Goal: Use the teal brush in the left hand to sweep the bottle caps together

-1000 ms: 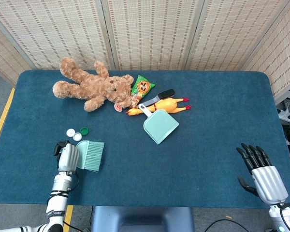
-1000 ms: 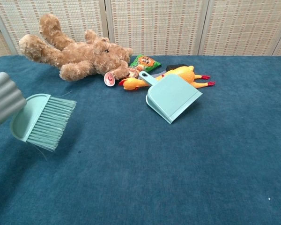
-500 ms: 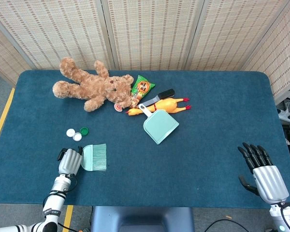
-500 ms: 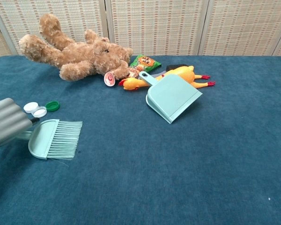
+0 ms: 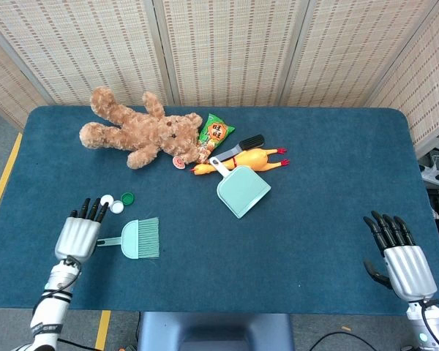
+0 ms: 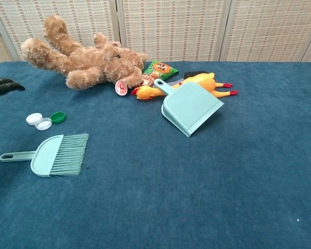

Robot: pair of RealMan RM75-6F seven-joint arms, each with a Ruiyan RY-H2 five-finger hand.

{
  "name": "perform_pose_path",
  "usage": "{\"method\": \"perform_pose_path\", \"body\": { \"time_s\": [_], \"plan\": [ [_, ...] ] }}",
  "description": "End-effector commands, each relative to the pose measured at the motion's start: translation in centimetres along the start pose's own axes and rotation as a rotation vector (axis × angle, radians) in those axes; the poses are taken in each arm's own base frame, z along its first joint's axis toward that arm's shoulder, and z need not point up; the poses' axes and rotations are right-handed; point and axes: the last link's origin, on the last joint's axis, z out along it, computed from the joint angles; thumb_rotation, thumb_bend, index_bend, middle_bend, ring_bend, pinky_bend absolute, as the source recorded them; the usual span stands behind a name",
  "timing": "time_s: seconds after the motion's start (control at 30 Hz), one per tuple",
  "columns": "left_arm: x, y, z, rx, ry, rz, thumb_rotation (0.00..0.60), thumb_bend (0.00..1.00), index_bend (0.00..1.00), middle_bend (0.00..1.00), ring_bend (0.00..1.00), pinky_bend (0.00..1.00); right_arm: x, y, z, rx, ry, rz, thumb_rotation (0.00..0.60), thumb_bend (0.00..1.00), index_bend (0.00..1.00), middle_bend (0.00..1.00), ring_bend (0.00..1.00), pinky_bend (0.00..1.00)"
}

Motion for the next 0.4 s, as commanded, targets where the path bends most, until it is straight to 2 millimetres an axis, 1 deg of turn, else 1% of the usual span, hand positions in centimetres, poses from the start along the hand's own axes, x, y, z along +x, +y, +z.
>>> {"method": "perform_pose_path", "body": {
  "time_s": [0.03, 0.1, 0.17, 0.2, 0.27, 0.33, 0.4],
  "plan": [
    [0.7, -6.7, -5.8, 0.033, 0.164, -0.398, 0.6, 0.3, 0.0, 0.0, 0.0, 0.15, -0.3, 0.3, 0.5, -0.03, 0.009, -0.03, 0.6, 0.23, 0.0, 0.0, 0.0, 0.0],
    [-0.9, -8.2, -6.7, 0.035, 0.193, -0.484, 0.6, 0.3, 0.0, 0.0, 0.0, 0.14, -0.5, 0.4, 0.9, -0.054, 0.018, -0.045, 0.6, 0.23, 0.0, 0.0, 0.0, 0.0],
    [-2.4, -9.5, -6.9, 0.043, 0.191, -0.545, 0.6, 0.32, 0.0, 0.0, 0.0, 0.11, -0.8, 0.5, 1.2, -0.07, 0.017, -0.056, 0.6, 0.23, 0.0, 0.0, 0.0, 0.0],
    [-2.8, -10.1, -6.7, 0.048, 0.184, -0.51, 0.6, 0.33, 0.0, 0.0, 0.0, 0.1, -0.9, 0.5, 1.4, -0.073, 0.018, -0.058, 0.6, 0.23, 0.0, 0.0, 0.0, 0.0],
    [-2.9, -11.1, -6.2, 0.097, 0.226, -0.425, 0.6, 0.35, 0.0, 0.0, 0.0, 0.07, -1.2, 0.5, 1.6, -0.08, 0.015, -0.069, 0.6, 0.23, 0.0, 0.0, 0.0, 0.0],
    [-3.2, -11.1, -6.0, 0.128, 0.238, -0.399, 0.6, 0.35, 0.0, 0.0, 0.0, 0.06, -1.4, 0.5, 1.9, -0.086, 0.01, -0.075, 0.6, 0.23, 0.0, 0.0, 0.0, 0.0],
    [-3.4, -11.0, -6.1, 0.117, 0.237, -0.411, 0.6, 0.36, 0.0, 0.0, 0.0, 0.06, -1.7, 0.6, 2.0, -0.095, 0.0, -0.083, 0.6, 0.23, 0.0, 0.0, 0.0, 0.0]
  ]
}}
